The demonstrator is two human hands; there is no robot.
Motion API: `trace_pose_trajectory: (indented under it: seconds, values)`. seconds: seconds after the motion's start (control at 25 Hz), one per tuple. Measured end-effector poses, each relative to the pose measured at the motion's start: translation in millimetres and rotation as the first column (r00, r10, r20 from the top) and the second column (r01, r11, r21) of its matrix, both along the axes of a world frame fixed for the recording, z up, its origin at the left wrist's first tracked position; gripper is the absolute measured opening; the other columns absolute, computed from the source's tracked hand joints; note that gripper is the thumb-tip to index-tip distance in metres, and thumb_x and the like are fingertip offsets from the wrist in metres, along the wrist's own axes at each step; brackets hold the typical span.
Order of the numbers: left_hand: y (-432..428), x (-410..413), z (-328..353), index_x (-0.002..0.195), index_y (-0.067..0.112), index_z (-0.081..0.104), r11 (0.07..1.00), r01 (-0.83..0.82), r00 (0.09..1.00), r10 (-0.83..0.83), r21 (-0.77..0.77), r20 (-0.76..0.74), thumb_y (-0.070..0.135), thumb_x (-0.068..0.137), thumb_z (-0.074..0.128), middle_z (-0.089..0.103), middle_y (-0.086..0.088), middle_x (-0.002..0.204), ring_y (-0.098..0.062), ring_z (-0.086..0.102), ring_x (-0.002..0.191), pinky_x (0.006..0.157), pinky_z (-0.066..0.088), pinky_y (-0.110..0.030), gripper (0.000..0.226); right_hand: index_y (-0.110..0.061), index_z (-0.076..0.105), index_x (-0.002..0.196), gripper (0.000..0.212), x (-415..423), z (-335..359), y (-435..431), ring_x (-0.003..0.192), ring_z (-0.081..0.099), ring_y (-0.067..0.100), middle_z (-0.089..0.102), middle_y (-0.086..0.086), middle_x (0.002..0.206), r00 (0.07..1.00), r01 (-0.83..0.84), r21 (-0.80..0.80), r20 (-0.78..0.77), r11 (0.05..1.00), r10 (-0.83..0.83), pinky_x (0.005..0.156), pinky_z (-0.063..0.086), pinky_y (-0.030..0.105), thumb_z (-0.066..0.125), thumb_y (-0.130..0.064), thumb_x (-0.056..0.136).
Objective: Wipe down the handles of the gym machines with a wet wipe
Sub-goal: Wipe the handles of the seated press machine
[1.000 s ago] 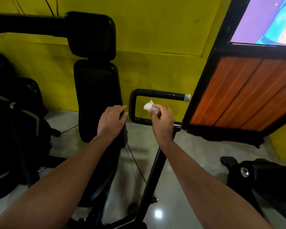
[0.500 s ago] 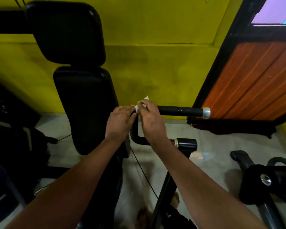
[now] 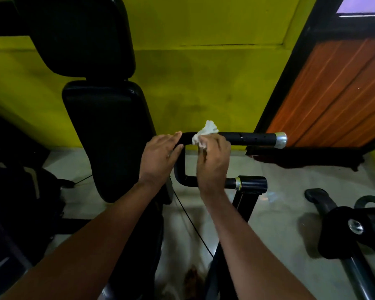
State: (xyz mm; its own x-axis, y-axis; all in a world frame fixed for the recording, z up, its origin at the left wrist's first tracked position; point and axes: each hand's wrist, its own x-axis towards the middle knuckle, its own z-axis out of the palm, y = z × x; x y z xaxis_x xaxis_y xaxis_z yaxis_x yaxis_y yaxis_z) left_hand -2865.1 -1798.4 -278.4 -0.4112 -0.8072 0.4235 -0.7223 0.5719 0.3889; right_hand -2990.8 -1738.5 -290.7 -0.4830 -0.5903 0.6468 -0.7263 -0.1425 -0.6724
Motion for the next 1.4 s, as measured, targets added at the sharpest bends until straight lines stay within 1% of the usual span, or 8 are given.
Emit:
trace_pose_trajectory:
  seconds: [0.08, 0.28, 0.64, 0.8, 0.88, 1.0, 1.12, 1.4]
  values:
    - [0.6, 0.6, 1.9, 0.123, 0.01, 0.068, 1.0, 0.01, 1.0, -0.01, -0.006, 0.017, 0.036, 0.095, 0.049, 0.071, -0.006, 0.117, -0.026, 0.063, 0.106, 0.091, 0.051, -0.035, 0.043, -0.007, 0.065, 0.1, 0.015, 21.9, -2.9, -0.1, 0.1, 0.058, 0.013, 0.063, 0.003, 0.102, 0.877, 0.121, -0.01, 0.469, 0.993, -0.102, 0.086, 0.047, 0.023, 0.064, 0.002, 0.088]
    - [-4.0, 6.3, 7.0, 0.122, 0.009, 0.069, 1.0, 0.031, 0.999, -0.031, -0.001, 0.027, 0.028, 0.093, 0.058, 0.072, -0.006, 0.116, -0.025, 0.064, 0.106, 0.091, 0.052, -0.036, 0.036, -0.011, 0.056, 0.113, 0.018, 49.9, 15.7, -31.2, 0.097, 0.066, 0.016, 0.066, 0.011, 0.111, -0.218, 0.087, -0.117, 0.967, 0.989, 0.133, 0.08, 0.057, 0.026, 0.047, -0.003, 0.102]
    - [-5.1, 6.3, 6.0, 0.124, 0.012, 0.068, 0.999, 0.042, 0.999, -0.043, 0.019, 0.006, 0.028, 0.093, 0.059, 0.071, -0.004, 0.119, -0.024, 0.063, 0.11, 0.093, 0.052, -0.041, 0.036, -0.001, 0.057, 0.115, 0.024, 18.7, 14.5, -25.2, 0.095, 0.061, 0.015, 0.063, 0.012, 0.104, -0.486, 0.007, -0.262, 0.843, 0.965, 0.233, 0.089, 0.052, 0.024, 0.037, 0.004, 0.102]
    - [-4.1, 6.7, 3.6, 0.127, 0.013, 0.066, 0.999, 0.029, 1.0, -0.029, 0.031, -0.005, 0.031, 0.094, 0.057, 0.07, -0.003, 0.121, -0.023, 0.061, 0.112, 0.095, 0.05, -0.041, 0.038, 0.002, 0.063, 0.105, 0.012, 37.0, 16.9, -8.9, 0.099, 0.066, 0.017, 0.07, 0.006, 0.098, -0.288, 0.015, -0.266, 0.922, 0.964, 0.259, 0.09, 0.055, 0.024, 0.055, 0.001, 0.097]
    - [-4.5, 6.4, 2.1, 0.127, 0.014, 0.066, 0.999, 0.024, 1.0, -0.024, 0.033, -0.002, 0.031, 0.094, 0.057, 0.069, -0.003, 0.122, -0.023, 0.06, 0.112, 0.095, 0.05, -0.04, 0.038, -0.006, 0.068, 0.094, 0.005, 32.8, 19.0, -4.7, 0.091, 0.066, 0.016, 0.071, 0.002, 0.093, 0.296, 0.055, -0.099, 0.952, 0.994, 0.079, 0.08, 0.052, 0.015, 0.068, -0.003, 0.089]
    - [-4.3, 2.8, 4.6, 0.123, 0.012, 0.068, 0.999, 0.032, 0.999, -0.032, 0.023, 0.004, 0.025, 0.093, 0.061, 0.07, -0.003, 0.12, -0.024, 0.062, 0.108, 0.094, 0.048, -0.036, 0.034, -0.007, 0.07, 0.097, 0.012, 16.4, 20.3, -8.8, 0.095, 0.052, 0.017, 0.062, 0.008, 0.104, 0.981, 0.01, 0.067, 0.191, 0.998, -0.023, 0.078, 0.037, 0.007, 0.066, -0.004, 0.086]
    - [-1.5, 2.7, 6.9, 0.12, 0.01, 0.07, 0.999, 0.035, 0.999, -0.035, 0.033, -0.022, 0.022, 0.091, 0.062, 0.072, -0.005, 0.115, -0.028, 0.063, 0.105, 0.091, 0.05, -0.037, 0.032, -0.006, 0.07, 0.102, 0.023, -3.8, 23.5, -14.3, 0.1, 0.056, 0.025, 0.069, 0.009, 0.105, 0.926, -0.102, 0.228, -0.335, 0.968, 0.176, 0.086, 0.046, 0.028, 0.053, -0.014, 0.088]
    - [-2.2, -0.9, 9.2, 0.122, 0.008, 0.068, 0.999, 0.038, 0.999, -0.036, 0.031, -0.041, 0.026, 0.094, 0.062, 0.071, -0.006, 0.117, -0.026, 0.062, 0.109, 0.093, 0.05, -0.036, 0.034, -0.01, 0.065, 0.113, 0.028, -48.4, 62.1, -20.5, 0.103, 0.06, 0.029, 0.065, 0.011, 0.114, 0.89, -0.08, 0.663, -0.289, 0.745, 0.353, 0.086, 0.05, 0.038, 0.055, 0.0, 0.089]
